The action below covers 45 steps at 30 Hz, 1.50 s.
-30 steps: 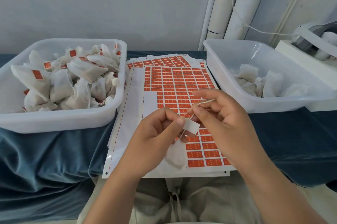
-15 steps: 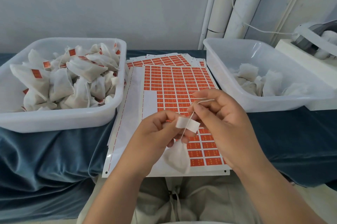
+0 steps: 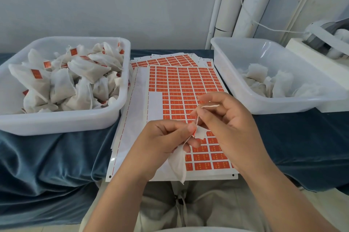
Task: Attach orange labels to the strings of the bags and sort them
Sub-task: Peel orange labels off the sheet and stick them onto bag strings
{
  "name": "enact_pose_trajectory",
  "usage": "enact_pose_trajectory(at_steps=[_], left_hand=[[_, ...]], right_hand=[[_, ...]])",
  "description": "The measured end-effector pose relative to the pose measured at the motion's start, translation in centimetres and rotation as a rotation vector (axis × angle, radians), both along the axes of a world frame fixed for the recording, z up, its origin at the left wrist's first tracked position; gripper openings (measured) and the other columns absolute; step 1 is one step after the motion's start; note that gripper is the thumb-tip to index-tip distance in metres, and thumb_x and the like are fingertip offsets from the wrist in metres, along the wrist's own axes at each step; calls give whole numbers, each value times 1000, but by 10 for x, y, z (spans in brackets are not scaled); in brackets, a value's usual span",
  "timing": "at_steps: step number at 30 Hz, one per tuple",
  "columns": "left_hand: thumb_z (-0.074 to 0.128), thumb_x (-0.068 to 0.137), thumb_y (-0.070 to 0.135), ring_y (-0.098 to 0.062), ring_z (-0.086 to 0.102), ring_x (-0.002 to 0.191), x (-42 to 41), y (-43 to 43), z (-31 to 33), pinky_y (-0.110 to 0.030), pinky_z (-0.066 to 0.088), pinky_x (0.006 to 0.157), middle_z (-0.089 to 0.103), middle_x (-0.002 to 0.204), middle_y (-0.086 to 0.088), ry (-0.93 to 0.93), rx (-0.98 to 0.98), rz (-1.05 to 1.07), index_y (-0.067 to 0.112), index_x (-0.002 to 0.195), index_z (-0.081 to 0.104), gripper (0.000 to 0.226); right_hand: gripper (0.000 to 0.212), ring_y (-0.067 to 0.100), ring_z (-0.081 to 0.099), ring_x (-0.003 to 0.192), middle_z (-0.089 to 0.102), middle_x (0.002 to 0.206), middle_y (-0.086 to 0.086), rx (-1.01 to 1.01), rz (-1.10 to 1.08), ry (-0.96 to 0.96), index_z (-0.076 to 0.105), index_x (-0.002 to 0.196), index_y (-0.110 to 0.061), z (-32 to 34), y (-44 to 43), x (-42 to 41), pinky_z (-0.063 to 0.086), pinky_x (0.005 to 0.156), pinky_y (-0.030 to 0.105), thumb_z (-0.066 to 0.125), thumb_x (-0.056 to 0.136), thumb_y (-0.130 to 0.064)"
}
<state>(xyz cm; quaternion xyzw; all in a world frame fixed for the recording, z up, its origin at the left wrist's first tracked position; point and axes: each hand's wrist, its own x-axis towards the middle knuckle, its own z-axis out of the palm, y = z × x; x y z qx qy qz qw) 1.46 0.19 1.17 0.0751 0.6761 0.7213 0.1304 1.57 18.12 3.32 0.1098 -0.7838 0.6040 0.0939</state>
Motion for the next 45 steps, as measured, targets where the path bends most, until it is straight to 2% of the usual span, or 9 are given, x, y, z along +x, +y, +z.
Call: enact_pose_trajectory(at_steps=[4,12,16,19,22,24,33,39,45], left_hand=[[69,81,55,-8,69,67,1,1,-1,-15,54,71,77,76,0,40,-43,7,25,70,81,33],[72,82,47,-6,70,66,-1,0,-3,-13,54,69,78,76,-1,61,-50,27,20,77,82,28],[74,81,44,-8,71,68,-2,2,-6,-15,55,67,77,76,-2,70,5,134,17,81,81,28],[73,77,52,-7,68,66,-2,4,-7,-15,53,64,77,77,1,91,20,238,26,80,84,28],[73,76,55,-6,69,70,-1,5,-8,-17,54,66,78,82,4,111,21,257,30,84,86,29],[73,81,49,-6,70,69,0,5,-7,-16,54,65,78,80,1,133,30,238,30,85,86,23],[71,84,51,-6,68,70,-5,-1,-12,-11,54,68,76,77,7,159,-116,251,41,84,83,16],[69,98,29,-4,69,68,-2,6,-11,-11,53,66,76,77,8,161,-71,253,32,83,82,20],[69,96,40,-1,71,69,-25,-17,23,-9,53,62,77,81,13,322,-200,523,34,82,77,18]], right_hand=[[20,7,77,89,78,94,-14,-5,2,-2,67,116,-31,-1,-2,0,56,76,12,69,100,-20],[18,10,78,87,79,92,-11,-48,21,-27,67,113,-40,-5,-1,-4,58,76,14,68,101,-26],[35,8,77,98,76,114,-17,-64,21,-152,52,124,-61,-7,-3,-11,63,82,29,62,92,-66],[50,10,78,87,73,114,-12,28,39,-332,49,115,-54,-12,-6,-18,67,76,39,58,78,-85],[40,7,77,80,76,92,-16,340,196,-248,63,103,-40,-17,-5,-12,62,67,21,55,90,-77],[31,8,75,75,76,83,-13,307,248,-178,68,93,-33,-19,-5,-7,55,65,14,53,103,-57],[38,8,64,67,62,67,-15,379,182,-20,57,75,-30,-29,-7,-7,49,68,14,43,111,-37],[32,10,62,61,59,62,-17,306,100,84,52,73,-38,-35,-11,-6,48,62,14,42,103,-43],[44,6,68,84,68,85,-15,366,204,-1,60,96,-48,-31,-4,-9,51,72,11,24,98,-74]])
